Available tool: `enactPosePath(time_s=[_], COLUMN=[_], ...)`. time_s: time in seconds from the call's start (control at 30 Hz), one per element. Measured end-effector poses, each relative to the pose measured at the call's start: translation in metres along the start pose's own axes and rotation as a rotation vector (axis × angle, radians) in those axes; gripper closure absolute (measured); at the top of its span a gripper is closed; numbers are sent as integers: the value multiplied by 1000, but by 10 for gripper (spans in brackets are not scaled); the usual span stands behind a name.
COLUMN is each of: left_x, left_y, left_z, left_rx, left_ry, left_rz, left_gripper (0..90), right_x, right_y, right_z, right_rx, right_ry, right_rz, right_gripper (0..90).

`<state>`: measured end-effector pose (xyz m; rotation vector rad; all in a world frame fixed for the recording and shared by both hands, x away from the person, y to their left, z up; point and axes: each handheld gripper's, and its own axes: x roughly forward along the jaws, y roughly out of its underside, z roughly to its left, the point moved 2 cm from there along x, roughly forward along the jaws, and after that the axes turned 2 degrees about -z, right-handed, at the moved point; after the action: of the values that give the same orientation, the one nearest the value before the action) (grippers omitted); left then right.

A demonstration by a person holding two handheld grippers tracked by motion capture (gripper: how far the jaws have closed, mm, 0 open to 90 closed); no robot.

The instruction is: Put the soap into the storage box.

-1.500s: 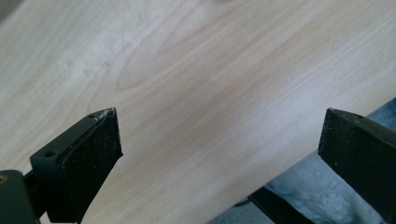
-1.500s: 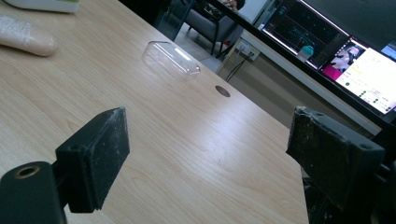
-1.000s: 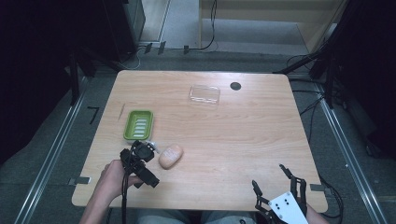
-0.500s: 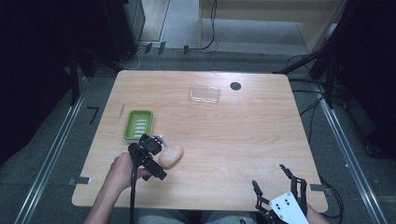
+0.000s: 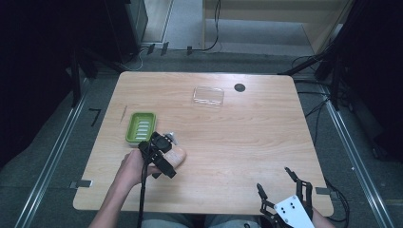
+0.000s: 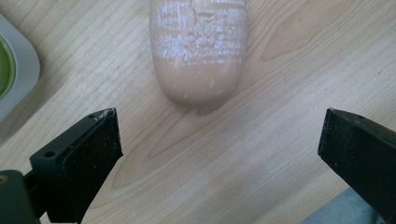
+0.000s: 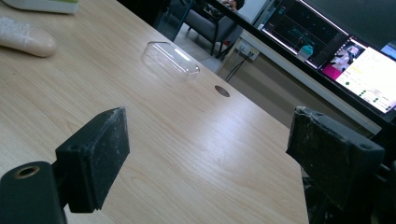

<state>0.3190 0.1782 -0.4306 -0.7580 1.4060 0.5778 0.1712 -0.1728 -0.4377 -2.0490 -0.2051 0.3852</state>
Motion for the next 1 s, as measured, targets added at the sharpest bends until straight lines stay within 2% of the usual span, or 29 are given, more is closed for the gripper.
enactPosePath(time_s=[0.17,0.43,0.5,0.63,0.87,1.0], left_x=[5,10,11,16,27,31], left_y=[-11,-18,-21,-27,-35,-38], left_z=[1,1,2,1,3,5], left_rx=[1,8,12,17,21,10], left_ry=[5,0,2,5,8,11], left_rz=[6,17,20,23,55,65], left_gripper=[0,1,35,32,22,14], right_x=[0,0,0,0,0,0], right_y=[0,1,0,0,1,1], right_z=[0,0,0,0,0,0], right_rx=[0,6,7,7,8,8], right_ry=[-1,1,1,1,2,1], right_rz=[0,3,2,2,3,2], right_gripper=[132,132,132,132,132,132])
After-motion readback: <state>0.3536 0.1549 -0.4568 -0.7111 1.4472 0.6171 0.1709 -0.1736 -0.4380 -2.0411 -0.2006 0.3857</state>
